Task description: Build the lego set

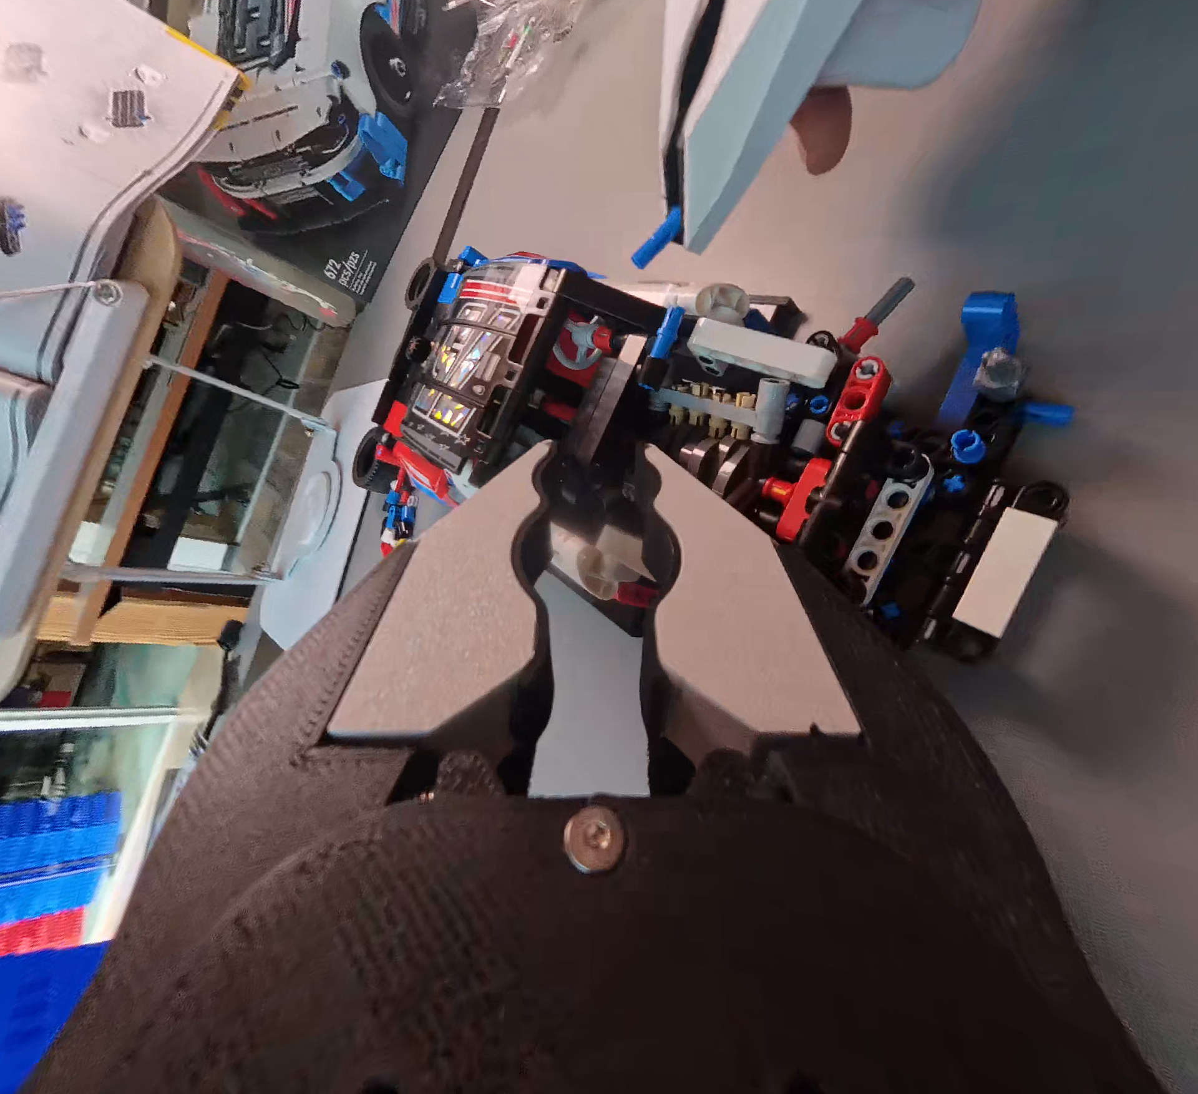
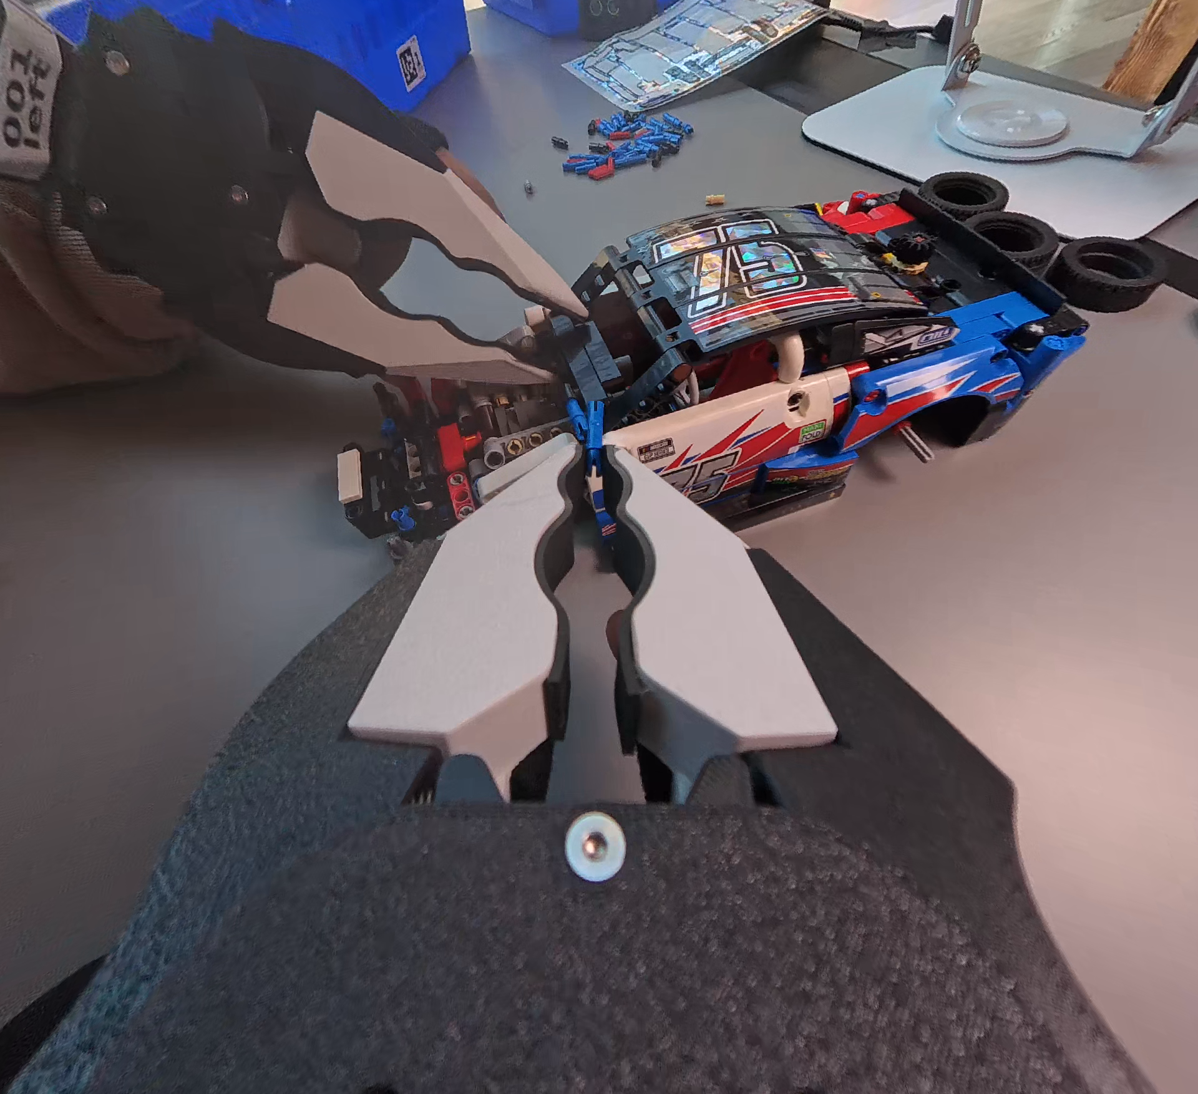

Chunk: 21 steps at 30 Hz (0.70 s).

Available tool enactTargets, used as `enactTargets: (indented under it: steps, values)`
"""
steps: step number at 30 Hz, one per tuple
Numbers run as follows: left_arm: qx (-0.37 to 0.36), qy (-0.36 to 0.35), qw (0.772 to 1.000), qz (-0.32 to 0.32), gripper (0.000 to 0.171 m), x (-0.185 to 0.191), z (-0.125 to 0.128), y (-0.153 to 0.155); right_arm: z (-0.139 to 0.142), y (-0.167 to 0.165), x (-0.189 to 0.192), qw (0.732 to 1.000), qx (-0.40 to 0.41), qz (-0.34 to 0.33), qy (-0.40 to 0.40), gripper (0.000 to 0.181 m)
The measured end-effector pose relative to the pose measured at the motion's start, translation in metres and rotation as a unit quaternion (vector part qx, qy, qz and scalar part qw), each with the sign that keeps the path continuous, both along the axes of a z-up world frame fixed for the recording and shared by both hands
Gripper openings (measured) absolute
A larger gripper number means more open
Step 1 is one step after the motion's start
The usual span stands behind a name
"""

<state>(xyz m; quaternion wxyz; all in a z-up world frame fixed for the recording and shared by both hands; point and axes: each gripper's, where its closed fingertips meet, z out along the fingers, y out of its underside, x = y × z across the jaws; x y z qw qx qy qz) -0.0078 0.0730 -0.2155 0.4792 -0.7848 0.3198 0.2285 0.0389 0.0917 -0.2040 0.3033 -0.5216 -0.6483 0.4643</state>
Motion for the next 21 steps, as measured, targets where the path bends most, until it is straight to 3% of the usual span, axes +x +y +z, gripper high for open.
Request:
enactTargets:
  steps: [7,11,14,18,21]
  values:
    - [-0.082,0.056,0.993,-0.059,0.019,-0.002,-0.005,0.009,0.007,0.01,0.003,1.0,-0.016,-0.014,0.019,0.002]
    - [-0.076,0.107,0.983,-0.126,0.018,-0.002,-0.005,0.004,0.009,0.016,0.005,0.999,-0.017,-0.023,0.028,0.002]
    - [-0.08,0.112,0.969,-0.205,0.019,-0.004,-0.005,-0.018,0.016,0.021,0.007,0.998,-0.029,-0.032,0.046,0.002]
    - [-0.095,0.125,0.928,-0.338,0.019,-0.005,-0.006,-0.07,0.029,0.022,0.009,0.996,-0.033,-0.03,0.078,0.001]
    - [-0.098,0.17,0.912,-0.361,0.019,-0.024,-0.005,-0.095,0.04,0.018,0.012,0.994,-0.036,-0.019,0.103,0.002]
